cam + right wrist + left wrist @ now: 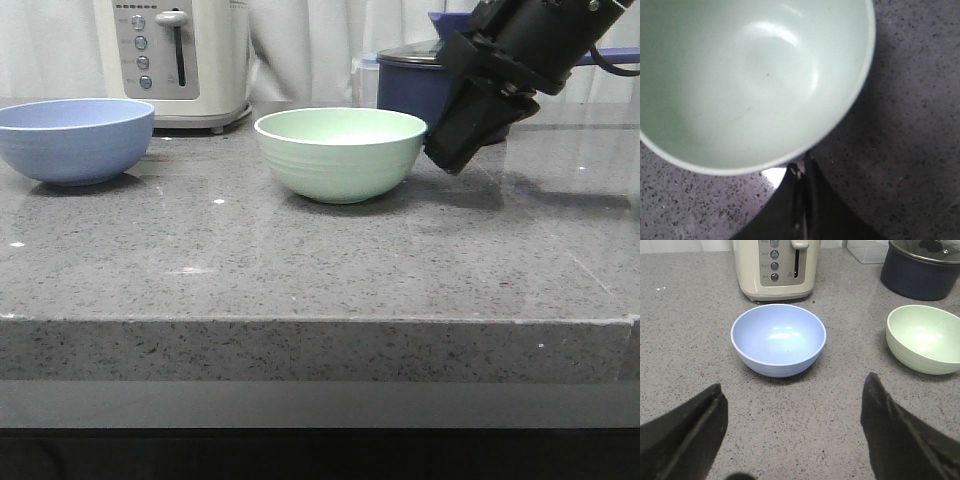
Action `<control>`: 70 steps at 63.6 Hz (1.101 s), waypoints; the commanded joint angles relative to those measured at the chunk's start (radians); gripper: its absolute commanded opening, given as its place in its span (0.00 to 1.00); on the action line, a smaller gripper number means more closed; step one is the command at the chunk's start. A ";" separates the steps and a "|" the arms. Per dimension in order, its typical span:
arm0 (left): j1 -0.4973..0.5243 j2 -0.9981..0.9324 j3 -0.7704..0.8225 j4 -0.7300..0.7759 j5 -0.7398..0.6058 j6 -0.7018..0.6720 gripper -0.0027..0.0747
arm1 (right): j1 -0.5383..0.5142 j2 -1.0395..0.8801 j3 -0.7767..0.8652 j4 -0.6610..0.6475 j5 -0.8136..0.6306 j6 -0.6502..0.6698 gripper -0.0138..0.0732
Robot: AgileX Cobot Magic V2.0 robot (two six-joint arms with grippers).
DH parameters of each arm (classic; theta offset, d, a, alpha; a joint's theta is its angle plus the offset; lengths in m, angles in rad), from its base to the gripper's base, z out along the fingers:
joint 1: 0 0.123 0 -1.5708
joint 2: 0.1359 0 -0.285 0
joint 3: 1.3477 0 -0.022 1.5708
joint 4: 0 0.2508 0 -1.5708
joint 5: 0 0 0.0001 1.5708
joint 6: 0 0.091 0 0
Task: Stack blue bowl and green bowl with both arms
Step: 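Release the green bowl and raise the right gripper beside it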
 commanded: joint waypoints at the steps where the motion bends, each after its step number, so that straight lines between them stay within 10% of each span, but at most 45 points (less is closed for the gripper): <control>1: -0.008 0.007 -0.038 -0.013 -0.072 0.003 0.74 | 0.000 -0.042 -0.023 0.044 -0.033 -0.014 0.09; 45: -0.008 0.015 -0.043 -0.013 -0.059 0.001 0.74 | 0.000 -0.042 -0.023 0.044 -0.031 -0.014 0.09; 70: 0.115 0.415 -0.388 0.027 0.189 -0.006 0.74 | 0.000 -0.042 -0.023 0.044 -0.031 -0.014 0.09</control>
